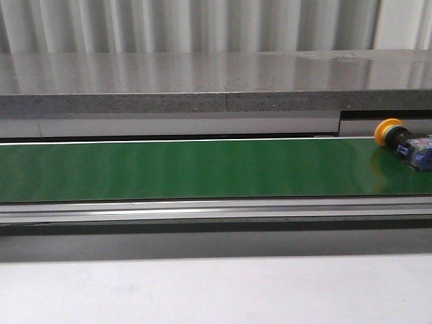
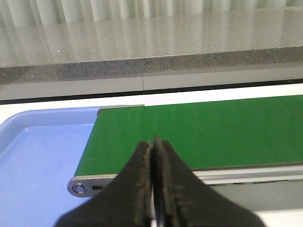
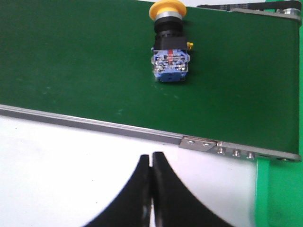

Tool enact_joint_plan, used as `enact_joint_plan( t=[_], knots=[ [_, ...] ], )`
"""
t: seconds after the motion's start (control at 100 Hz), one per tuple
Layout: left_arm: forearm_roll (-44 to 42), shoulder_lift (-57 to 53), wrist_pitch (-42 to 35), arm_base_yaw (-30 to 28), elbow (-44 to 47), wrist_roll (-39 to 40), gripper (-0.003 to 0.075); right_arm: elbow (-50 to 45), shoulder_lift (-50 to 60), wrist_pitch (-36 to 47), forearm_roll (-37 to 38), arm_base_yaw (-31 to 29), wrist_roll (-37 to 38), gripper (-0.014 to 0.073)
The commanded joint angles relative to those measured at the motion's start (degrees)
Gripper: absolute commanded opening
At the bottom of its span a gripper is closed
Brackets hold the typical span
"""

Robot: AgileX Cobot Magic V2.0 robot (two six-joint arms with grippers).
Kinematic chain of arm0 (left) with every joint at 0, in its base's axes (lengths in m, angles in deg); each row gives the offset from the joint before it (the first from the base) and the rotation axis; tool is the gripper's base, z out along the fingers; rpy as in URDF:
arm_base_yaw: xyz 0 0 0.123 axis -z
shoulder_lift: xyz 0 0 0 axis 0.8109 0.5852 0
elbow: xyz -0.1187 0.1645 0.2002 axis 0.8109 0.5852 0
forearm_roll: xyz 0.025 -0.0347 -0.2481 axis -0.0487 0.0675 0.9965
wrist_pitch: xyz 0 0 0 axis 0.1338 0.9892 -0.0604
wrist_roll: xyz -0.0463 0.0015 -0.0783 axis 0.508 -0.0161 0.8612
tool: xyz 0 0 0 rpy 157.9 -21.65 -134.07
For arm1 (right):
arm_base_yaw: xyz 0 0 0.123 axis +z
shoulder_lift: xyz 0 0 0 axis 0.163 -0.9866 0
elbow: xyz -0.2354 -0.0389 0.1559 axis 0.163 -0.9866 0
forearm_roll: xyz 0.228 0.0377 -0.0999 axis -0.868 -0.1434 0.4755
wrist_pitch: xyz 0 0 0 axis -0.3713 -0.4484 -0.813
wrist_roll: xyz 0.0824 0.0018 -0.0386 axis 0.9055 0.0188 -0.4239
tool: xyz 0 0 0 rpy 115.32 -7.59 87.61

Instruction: Move button from right to left

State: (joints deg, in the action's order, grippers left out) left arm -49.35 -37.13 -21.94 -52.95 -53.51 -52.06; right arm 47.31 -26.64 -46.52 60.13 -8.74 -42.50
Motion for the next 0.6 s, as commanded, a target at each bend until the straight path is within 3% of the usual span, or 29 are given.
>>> enact_joint_plan(
  t=[0.0, 0.59],
  knots=[
    [0.0, -2.0, -4.6, 0.3, 1.5, 0.6, -0.002, -1.8, 5.3, 5.1, -0.4, 0.3, -0.8, -0.0066],
    [0.0, -2.0, -4.9, 0.3, 1.5, 0.6, -0.002, -13.2, 31.3, 7.1, -0.2, 0.3, -0.8, -0.0066]
  ],
)
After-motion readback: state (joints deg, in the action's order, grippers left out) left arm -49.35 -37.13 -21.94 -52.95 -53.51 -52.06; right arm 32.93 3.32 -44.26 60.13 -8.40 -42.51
